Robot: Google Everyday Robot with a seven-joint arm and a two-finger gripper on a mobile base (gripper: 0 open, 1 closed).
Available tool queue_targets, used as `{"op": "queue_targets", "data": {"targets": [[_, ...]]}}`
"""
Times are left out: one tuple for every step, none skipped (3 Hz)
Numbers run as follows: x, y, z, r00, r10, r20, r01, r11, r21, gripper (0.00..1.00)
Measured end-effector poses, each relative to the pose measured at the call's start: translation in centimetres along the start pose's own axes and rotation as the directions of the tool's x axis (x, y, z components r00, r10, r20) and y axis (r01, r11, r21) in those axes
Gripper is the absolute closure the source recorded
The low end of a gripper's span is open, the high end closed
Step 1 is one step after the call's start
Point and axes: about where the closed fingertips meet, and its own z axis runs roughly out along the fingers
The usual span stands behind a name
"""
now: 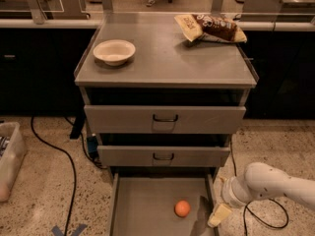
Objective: Pick orange from bottom drawer and place on counter
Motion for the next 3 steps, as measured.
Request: {"op": "queue_targets", "data": {"targets": [[1.0, 0.8, 3.9, 1.0, 0.026, -0.011, -0.026, 0.9988, -0.041, 0.0], [1.0, 0.8, 3.9, 1.0, 0.026, -0.01, -0.026, 0.9988, -0.042, 0.0], [1.3, 0.6, 5.4, 0.999, 0.036, 0.02, -0.034, 0.9969, -0.071, 0.0]]}}
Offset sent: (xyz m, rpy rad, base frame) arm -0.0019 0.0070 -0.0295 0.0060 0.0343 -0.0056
